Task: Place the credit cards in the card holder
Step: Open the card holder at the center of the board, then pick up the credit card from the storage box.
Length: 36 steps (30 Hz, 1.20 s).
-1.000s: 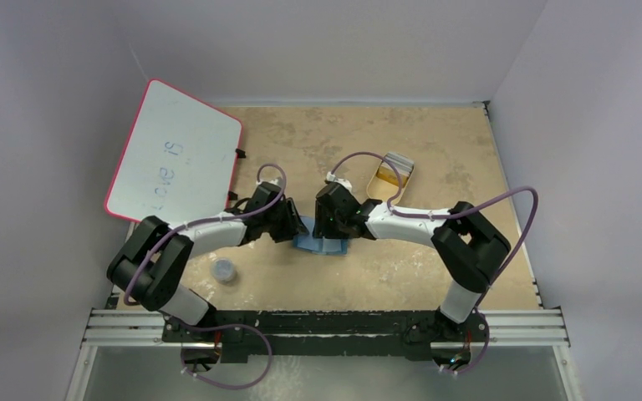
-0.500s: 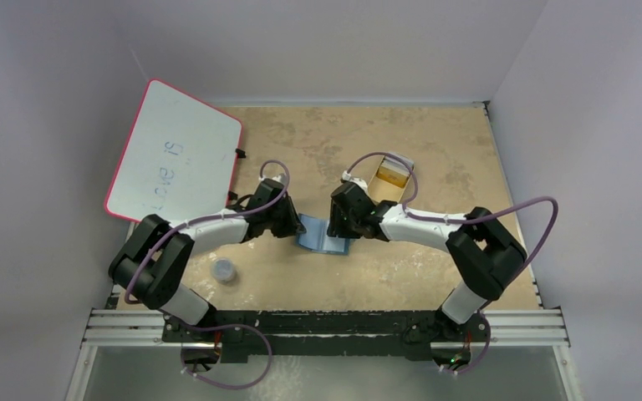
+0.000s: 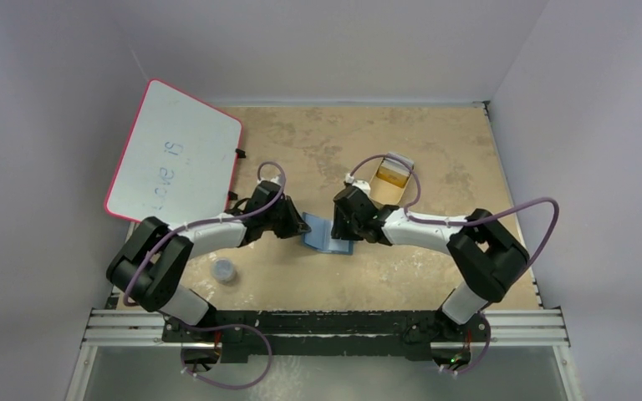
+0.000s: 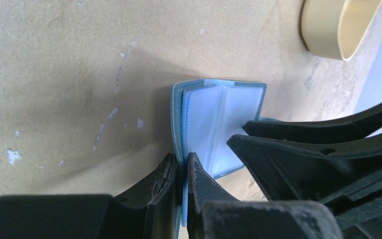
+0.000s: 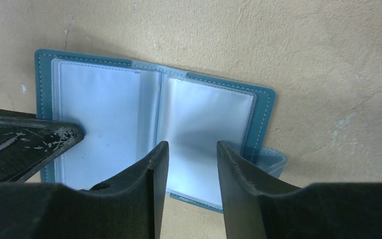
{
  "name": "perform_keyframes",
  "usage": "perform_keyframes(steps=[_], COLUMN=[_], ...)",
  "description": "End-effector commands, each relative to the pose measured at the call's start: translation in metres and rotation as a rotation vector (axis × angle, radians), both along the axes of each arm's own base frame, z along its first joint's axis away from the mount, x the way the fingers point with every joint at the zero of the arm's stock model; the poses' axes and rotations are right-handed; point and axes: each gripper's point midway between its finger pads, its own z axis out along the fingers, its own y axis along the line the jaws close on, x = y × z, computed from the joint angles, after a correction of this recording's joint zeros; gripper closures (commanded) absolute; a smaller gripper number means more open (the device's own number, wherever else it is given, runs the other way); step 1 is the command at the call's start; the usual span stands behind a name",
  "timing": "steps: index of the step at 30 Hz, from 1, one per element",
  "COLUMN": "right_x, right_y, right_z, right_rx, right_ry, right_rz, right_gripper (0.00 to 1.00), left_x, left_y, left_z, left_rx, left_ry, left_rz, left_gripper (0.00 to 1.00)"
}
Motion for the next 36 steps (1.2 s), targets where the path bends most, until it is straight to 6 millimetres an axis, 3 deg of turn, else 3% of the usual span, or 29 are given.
perform_keyframes(steps=[1,8,12,17,23,29,32,36], right_x=[-0.003,0.020,0.046,0.090,0.125,0.151,0.161,0.168], right_y=[-0.019,-0.018,-0.038,-0.079,-0.133,-0.164,-0.183,-0.182], right_z=[0.001,0.074,0.108,0.141,0.150,0.136,0.144,0.144], right_rx=[-0.064,-0.021,-0.058,-0.189,-0.334,-0.492,-0.579,-0.610], right_ry=[-0.029,-0.317,-0.372,-0.442,-0.431,-0.359,-0.352,-0.357], right_rz=[0.015,0.139,0.173,0.149,0.063,0.031,0.024,0.119], right_gripper=[0.55,0.53,0.52,0.48,0.39,0.33,0.42,0.52], left_x=[0.007,0.003,0.004,0.005,0.004,0.003,-0.002,-0.004], left_y=[-0.013,-0.003,0.000,0.000,0.003,0.003,0.003,0.007], left_z=[0.037,0.029,0.031,0.037,0.046,0.046,0.044,0.044], left_rx=[-0.105,-0.018,-0.011,-0.002,0.024,0.033,0.040,0.057], left_ry=[-0.070,-0.058,-0.072,-0.068,-0.096,-0.090,-0.069,-0.079], left_rz=[-0.007,-0.036,-0.026,-0.026,-0.049,-0.068,-0.087,-0.091], left_gripper=[1.00,1.00,1.00,1.00,1.00,1.00,1.00,1.00])
